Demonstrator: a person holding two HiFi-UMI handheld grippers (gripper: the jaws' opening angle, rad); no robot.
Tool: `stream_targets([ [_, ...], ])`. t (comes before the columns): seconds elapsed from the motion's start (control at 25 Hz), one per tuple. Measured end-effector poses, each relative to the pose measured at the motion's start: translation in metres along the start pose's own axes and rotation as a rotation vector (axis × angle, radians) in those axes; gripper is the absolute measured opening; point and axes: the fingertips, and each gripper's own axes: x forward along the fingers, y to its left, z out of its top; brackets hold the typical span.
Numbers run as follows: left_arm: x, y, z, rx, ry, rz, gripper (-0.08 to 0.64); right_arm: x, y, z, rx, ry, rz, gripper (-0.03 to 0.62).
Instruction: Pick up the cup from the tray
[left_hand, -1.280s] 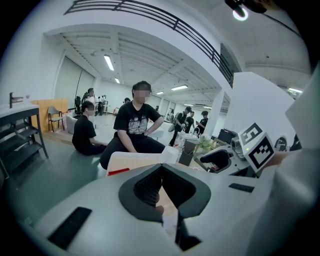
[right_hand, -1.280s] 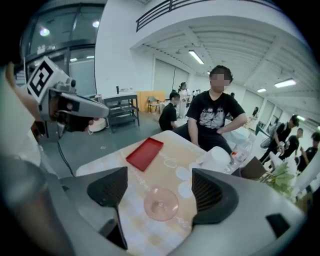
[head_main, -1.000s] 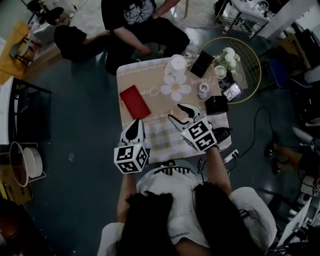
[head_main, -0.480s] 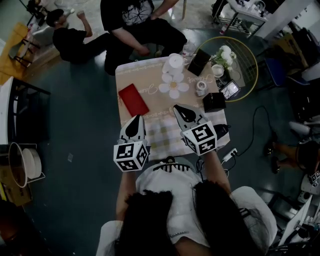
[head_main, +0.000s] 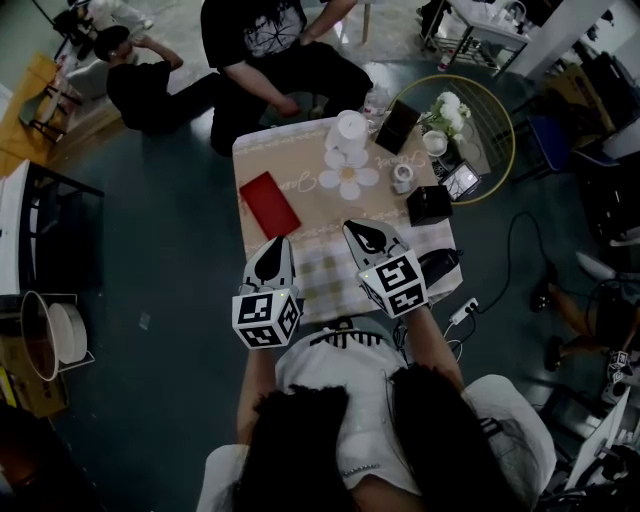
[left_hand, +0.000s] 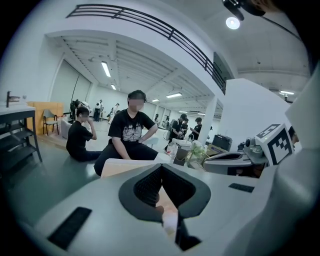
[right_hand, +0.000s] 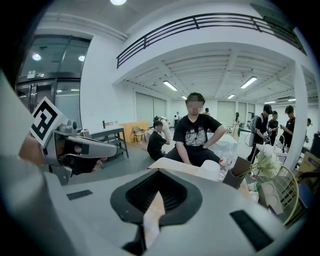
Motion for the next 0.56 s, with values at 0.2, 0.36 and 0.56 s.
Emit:
stream_targets([
  [0.2,-0.0029,0.0016,0.0045,-0.003,-0.014,0.004,0.008,0.0001,-0.0014,0.0007,-0.01,0.004,-0.008,0.006],
  [0.36,-0.0047,0.0029,0.0066,-0.009,-0.026,0.006,0.008,-0.002,-0.0002,0.0003,-0.02,0.003,-0.014,0.006],
  [0.56,-0.0069,-0.0014,0.0053,-0.006,-0.023,-0.005,0.008,-0.0054,0.0049,-0.0012,-0.026,0.012,-0.012,0.006],
])
